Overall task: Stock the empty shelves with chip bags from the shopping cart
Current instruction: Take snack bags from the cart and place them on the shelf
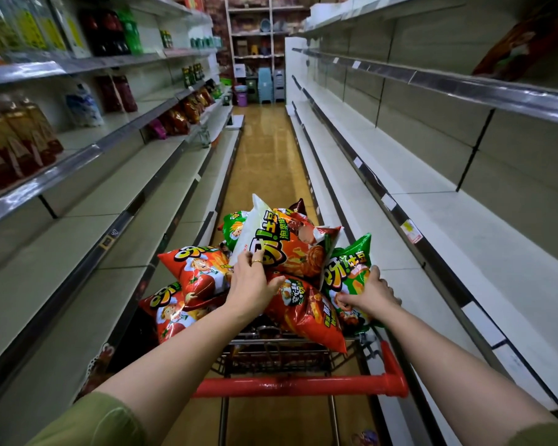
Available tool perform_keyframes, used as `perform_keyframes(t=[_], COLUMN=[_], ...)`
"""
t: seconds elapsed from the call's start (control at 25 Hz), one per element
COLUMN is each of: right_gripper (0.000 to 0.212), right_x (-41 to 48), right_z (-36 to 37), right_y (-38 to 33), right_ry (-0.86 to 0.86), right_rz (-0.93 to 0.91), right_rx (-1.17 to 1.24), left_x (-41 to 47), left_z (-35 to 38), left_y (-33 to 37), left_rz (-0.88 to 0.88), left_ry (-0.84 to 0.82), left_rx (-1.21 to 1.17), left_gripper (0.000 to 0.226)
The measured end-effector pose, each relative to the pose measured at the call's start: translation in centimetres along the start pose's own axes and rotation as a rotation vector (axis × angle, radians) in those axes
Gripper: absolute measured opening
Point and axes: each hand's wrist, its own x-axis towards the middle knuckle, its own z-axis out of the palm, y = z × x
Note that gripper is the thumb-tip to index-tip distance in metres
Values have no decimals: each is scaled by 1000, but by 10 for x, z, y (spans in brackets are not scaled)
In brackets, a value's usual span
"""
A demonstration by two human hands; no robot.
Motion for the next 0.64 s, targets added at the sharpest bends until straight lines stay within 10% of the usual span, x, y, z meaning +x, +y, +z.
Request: perform_keyframes(t=[0.64], right_gripper=[87], right_x=[-6], right_z=[-22], right_y=[4], right_ry=[329], right_rz=[-88], right_rx=[-109], left_x=[-4], left_z=[7], left_y=[-2], left_rz=[-18], left_ry=[-60], left_rx=[36], left_gripper=[71])
